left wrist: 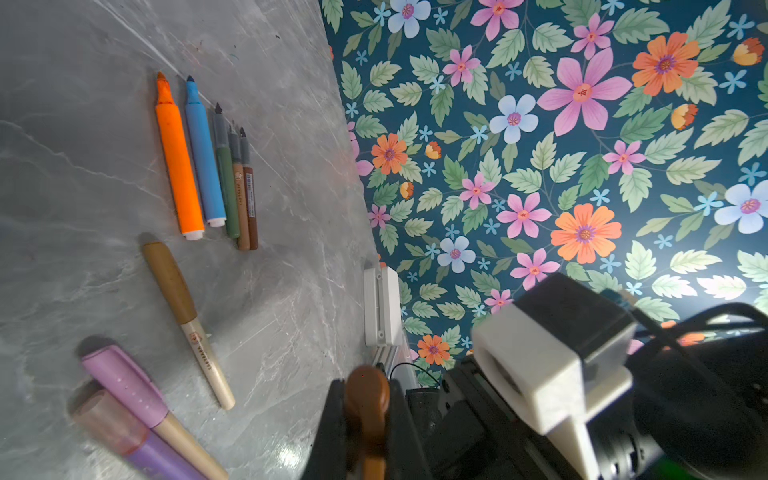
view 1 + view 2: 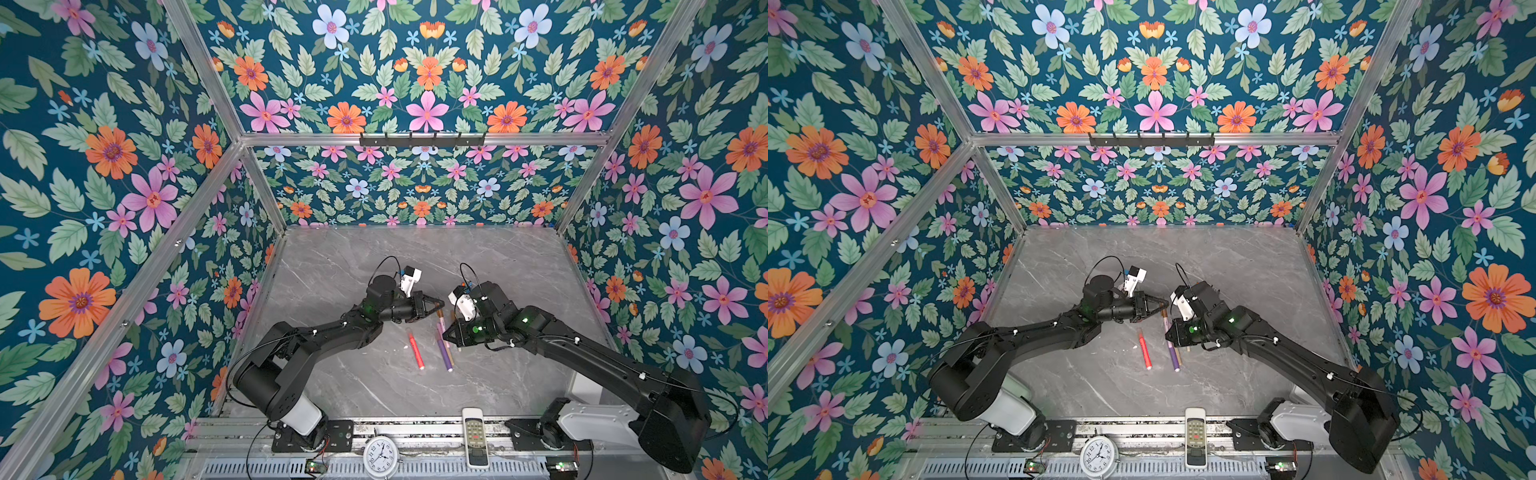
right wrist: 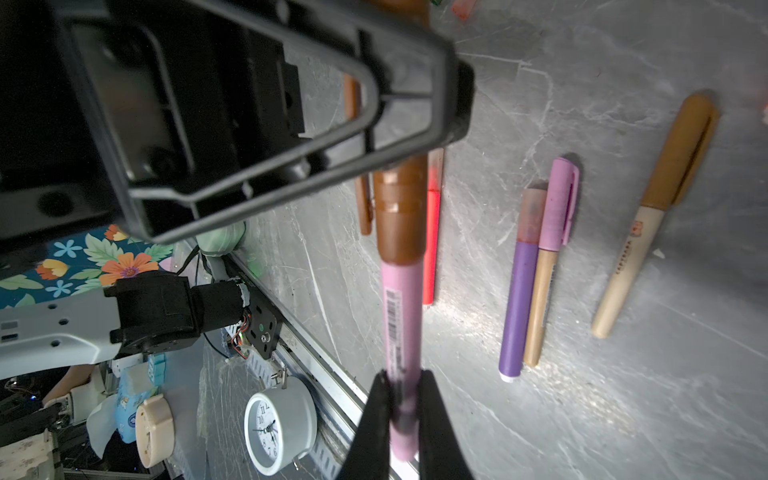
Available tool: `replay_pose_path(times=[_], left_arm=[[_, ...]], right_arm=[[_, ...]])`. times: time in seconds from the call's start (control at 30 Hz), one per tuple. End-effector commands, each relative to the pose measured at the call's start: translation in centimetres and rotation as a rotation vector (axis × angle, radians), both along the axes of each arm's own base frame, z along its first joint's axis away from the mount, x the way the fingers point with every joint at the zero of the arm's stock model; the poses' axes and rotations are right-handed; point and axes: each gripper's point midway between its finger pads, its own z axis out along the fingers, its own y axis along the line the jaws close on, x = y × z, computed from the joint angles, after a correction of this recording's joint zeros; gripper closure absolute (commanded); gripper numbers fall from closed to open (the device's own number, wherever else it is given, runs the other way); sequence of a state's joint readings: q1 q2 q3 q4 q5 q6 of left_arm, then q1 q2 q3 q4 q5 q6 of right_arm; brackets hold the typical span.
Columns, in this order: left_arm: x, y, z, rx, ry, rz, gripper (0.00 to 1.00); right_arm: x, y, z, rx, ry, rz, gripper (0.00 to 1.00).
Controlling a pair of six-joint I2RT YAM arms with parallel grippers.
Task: Open the pen caps
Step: 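Raise the pink pen to the left gripper, which grips its brown cap, then pull the grippers apart, left taking the brown cap, right the pen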
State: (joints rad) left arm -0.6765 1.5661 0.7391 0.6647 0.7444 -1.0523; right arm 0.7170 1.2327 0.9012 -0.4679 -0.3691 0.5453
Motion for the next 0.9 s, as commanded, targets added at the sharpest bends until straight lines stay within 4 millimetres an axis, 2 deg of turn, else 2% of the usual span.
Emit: replay_pose_path(times=[0.0, 0.03, 0.1, 0.37, 0.43, 0.47, 0.5, 0.53, 0.63, 0.77, 0.87], left_arm=[[-0.2, -0.3, 0.9, -0.027, -0.031, -0.024, 1.00], [-0.3, -0.3, 1.0, -0.029, -0.035, -0.026, 1.00], [-0.4, -0.3, 1.2, -0.031, -0.038, -0.029, 1.00], [-0.9, -0.1, 1.4, -0.037, -0.044, -0.035, 1.00], [-0.9, -0.1, 1.6, -0.041, -0.046, -0.033, 1.00], [-1.0, -0.1, 1.6, -0.041, -0.048, -0.035, 1.00], [-0.9, 0.0, 1.6, -0.039, -0.048, -0.033, 1.00], [-0.6, 0.1, 1.6, -0.032, -0.057, -0.025, 1.00], [2.3, 1.4, 1.5, 0.037, -0.080, 0.036, 1.00], [8.9, 3.9, 4.2, 0.064, -0.138, 0.118, 1.00], [12.9, 5.6, 6.3, 0.052, -0.162, 0.189, 1.00]], right_arm=[[0.6, 0.2, 0.4, 0.008, -0.033, -0.008, 0.73], [0.7, 0.2, 0.5, 0.008, -0.035, -0.012, 0.69], [0.9, 0.2, 0.6, 0.003, -0.037, -0.018, 0.67], [2.0, 0.5, 0.3, -0.033, -0.028, -0.036, 0.68], [2.1, 0.7, 0.2, -0.033, -0.025, -0.035, 0.75], [2.2, 0.8, 0.2, -0.030, -0.024, -0.033, 0.82], [2.2, 0.9, 0.2, -0.027, -0.025, -0.034, 0.95], [2.2, 0.9, 0.2, -0.024, -0.026, -0.032, 1.00], [1.8, 0.6, -0.2, -0.029, -0.023, -0.031, 1.00], [0.3, 0.0, -1.4, -0.028, 0.008, -0.039, 1.00], [-1.4, 0.2, -2.2, -0.011, 0.029, -0.028, 1.00]])
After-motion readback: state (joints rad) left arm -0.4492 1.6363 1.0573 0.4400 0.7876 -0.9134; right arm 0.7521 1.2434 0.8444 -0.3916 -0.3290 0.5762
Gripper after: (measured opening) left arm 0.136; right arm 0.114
